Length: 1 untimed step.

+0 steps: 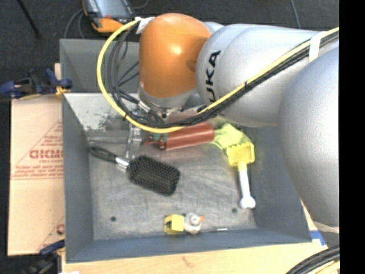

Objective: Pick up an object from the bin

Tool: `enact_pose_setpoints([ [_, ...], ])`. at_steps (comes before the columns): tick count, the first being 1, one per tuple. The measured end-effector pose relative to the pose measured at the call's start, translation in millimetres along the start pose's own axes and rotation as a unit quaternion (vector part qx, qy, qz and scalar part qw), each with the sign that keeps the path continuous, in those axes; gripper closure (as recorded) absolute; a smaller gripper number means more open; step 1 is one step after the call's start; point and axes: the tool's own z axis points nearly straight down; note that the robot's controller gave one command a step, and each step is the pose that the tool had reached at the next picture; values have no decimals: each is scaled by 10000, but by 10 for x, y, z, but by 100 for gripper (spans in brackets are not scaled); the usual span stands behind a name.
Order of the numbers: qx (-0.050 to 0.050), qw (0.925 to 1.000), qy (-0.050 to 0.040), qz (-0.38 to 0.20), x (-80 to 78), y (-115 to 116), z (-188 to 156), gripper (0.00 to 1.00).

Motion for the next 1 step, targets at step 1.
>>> enact_pose_setpoints([
  [1,-9,10000,1,-49,205,-156,267,100],
])
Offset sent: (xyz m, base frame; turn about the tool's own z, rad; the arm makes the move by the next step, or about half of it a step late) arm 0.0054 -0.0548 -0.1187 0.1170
